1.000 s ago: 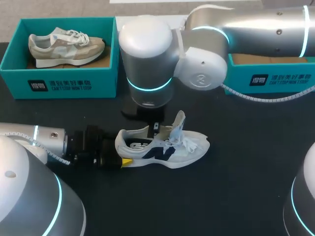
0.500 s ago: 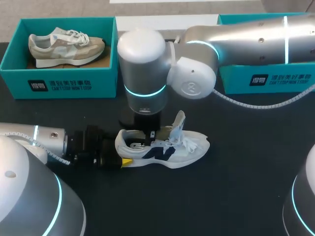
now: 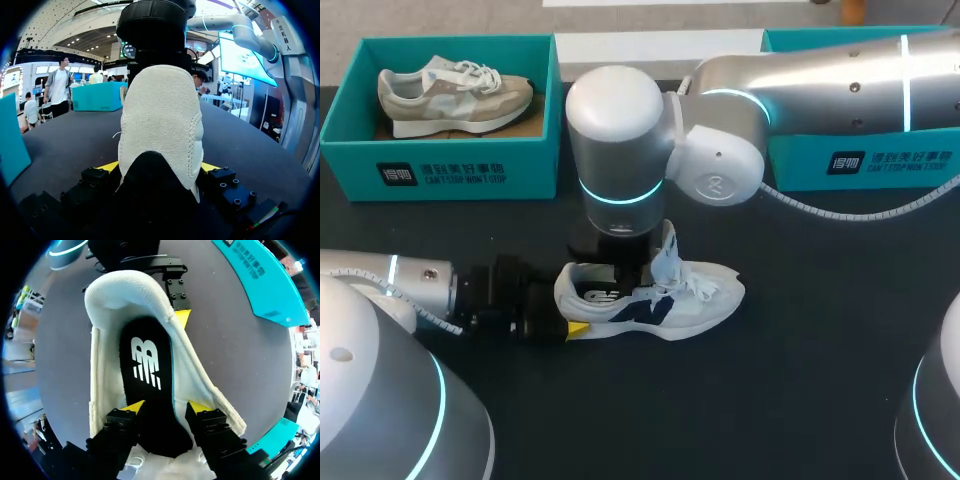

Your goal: Take the shoe out of the shoebox, open the shoe tongue, remove and reinsert the insole, then place the shoe into the shoebox

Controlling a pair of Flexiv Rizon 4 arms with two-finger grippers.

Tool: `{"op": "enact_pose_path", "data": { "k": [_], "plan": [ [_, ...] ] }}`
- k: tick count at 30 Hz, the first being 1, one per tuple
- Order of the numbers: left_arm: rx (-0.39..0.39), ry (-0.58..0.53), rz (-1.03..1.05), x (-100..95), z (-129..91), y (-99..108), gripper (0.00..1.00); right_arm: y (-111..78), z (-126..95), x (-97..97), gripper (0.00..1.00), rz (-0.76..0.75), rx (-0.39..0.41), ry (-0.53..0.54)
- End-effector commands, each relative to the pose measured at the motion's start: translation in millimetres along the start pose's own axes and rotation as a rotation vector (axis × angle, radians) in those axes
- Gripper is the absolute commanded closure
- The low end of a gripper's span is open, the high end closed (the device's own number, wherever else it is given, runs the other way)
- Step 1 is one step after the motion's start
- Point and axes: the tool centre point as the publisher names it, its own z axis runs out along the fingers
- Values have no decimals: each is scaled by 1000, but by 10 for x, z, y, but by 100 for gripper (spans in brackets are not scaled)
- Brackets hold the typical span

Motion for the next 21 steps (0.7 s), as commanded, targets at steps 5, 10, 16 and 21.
{"op": "enact_pose_path", "data": {
  "k": [5, 10, 16, 21],
  "plan": [
    [-1, -2, 1, 6, 0, 37, 100, 136, 362, 16, 56, -20, -26, 65],
    [-1, -2, 1, 6, 0, 37, 100, 137, 460, 171, 95, -7, -16, 106],
    [-1, -2, 1, 6, 0, 37, 100, 41, 395, 321, 100, 24, 4, 126],
    [-1, -2, 1, 6, 0, 37, 100, -105, 204, 359, 100, 72, 12, 95]
  ]
}}
